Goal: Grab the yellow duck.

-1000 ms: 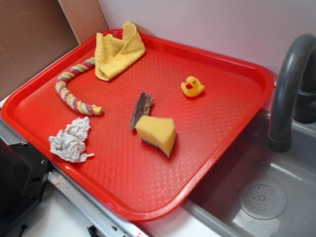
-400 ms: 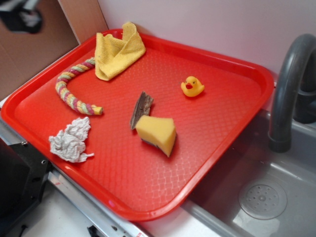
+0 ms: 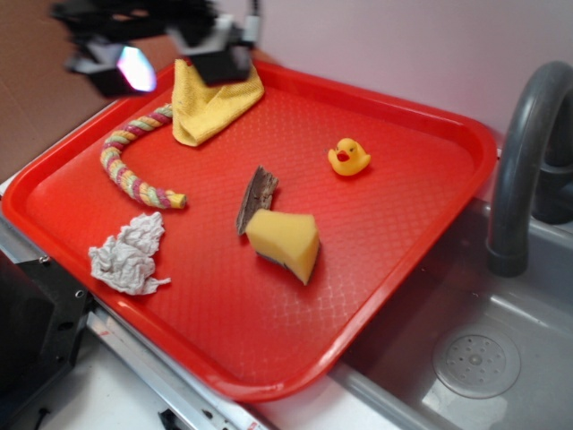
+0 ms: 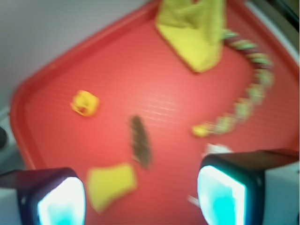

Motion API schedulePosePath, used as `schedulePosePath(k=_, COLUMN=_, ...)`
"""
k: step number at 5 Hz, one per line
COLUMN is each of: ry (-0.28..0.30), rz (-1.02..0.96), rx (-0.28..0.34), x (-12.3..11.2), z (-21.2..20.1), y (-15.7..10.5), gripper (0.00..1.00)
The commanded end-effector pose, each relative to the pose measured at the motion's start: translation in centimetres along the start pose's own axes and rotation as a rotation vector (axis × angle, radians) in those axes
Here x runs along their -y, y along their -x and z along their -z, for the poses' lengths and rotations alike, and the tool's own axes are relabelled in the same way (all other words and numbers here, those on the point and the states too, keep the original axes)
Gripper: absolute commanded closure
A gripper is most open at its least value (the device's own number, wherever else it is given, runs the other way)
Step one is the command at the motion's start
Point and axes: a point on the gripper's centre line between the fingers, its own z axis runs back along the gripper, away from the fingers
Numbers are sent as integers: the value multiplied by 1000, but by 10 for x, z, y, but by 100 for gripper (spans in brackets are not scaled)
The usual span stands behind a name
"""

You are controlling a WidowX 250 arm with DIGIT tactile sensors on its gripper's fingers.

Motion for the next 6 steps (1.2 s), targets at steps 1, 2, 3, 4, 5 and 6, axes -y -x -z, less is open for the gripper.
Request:
schedulePosePath(k=1, ry=-3, rz=3, rx=69, x=47, z=39, y=-37, gripper=0)
schedulePosePath(k=2, ry=-9, rz=12, rx=66, x=59, z=59, y=-47, gripper=0)
schedulePosePath(k=3, ry=-81, rz=46, rx=54, x=65, z=88, y=-49, gripper=0)
schedulePosePath(k=4, ry=-94, rz=48, rx=42, x=65, z=108, y=-51, gripper=0)
schedulePosePath(k=5, ry=-139, rz=49, rx=36, x=65, z=121, y=-56, gripper=0)
schedulePosePath(k=6, ry=-159, rz=48, rx=37, x=62, z=135, y=-50, gripper=100)
